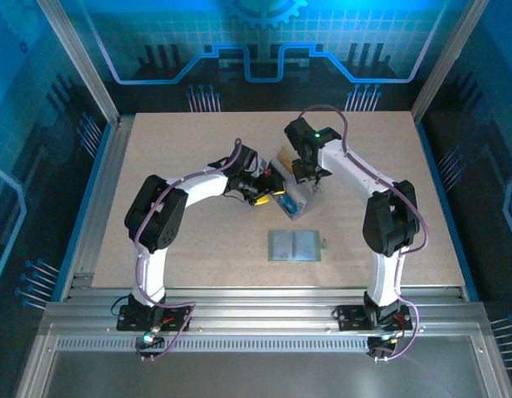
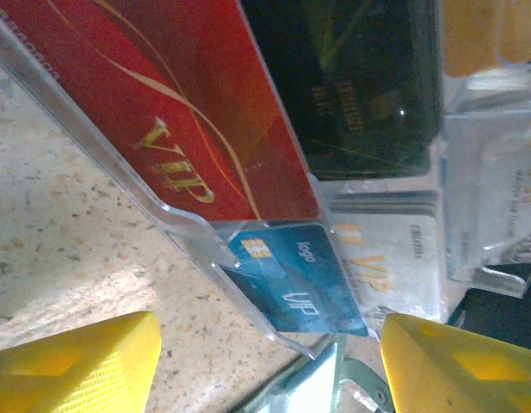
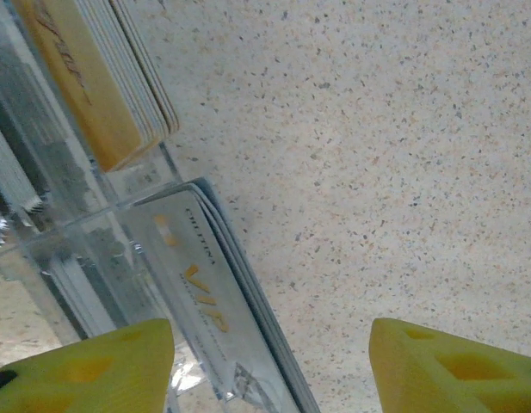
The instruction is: Put the credit cards into the card holder
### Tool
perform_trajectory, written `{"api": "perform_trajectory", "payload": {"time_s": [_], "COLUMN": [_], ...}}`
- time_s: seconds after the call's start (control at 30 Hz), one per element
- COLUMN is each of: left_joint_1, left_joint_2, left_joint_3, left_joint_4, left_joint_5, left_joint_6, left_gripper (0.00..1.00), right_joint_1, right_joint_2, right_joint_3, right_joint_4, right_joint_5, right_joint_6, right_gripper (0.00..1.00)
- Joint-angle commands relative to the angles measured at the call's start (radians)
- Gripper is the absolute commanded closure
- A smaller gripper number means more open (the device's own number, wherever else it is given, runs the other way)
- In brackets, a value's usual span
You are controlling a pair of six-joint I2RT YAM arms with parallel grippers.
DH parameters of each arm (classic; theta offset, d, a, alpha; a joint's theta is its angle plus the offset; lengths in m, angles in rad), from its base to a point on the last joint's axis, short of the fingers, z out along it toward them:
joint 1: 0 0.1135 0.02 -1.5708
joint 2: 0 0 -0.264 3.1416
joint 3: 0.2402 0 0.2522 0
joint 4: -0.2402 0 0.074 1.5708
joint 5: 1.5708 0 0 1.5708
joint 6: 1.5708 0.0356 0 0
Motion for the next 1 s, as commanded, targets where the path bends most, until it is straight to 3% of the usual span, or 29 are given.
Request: {"api": "perform_trajectory", "payload": {"time_s": [0.0,0.6,0.97], "left_joint_1": [-0.01,-0.045,-0.05], "left_joint_2": [0.021,0.111,0.163], "left_joint_3": [0.057,0.221,0.227], "left_joint_4": [-0.057,-0.229,-0.268], "left_joint_5": [-0.024,-0.21,-0.297], "left_joint_6": [0.039,0.087,0.099], "left_gripper": [0.31,0.31,0.31], "right_joint_1": [0.009,0.012,0.015], "right_joint_2": [0.039,0.085,0.097], "right_joint_3": [0.035,0.031,0.06], "right_joint_4": [-0.047,-0.048,-0.065], "right_joint_5": [0.053,0.093,0.192], "right_joint_6": [-0.023,-0.047,-0.075], "right_gripper": [0.38,0.4,0.4]}}
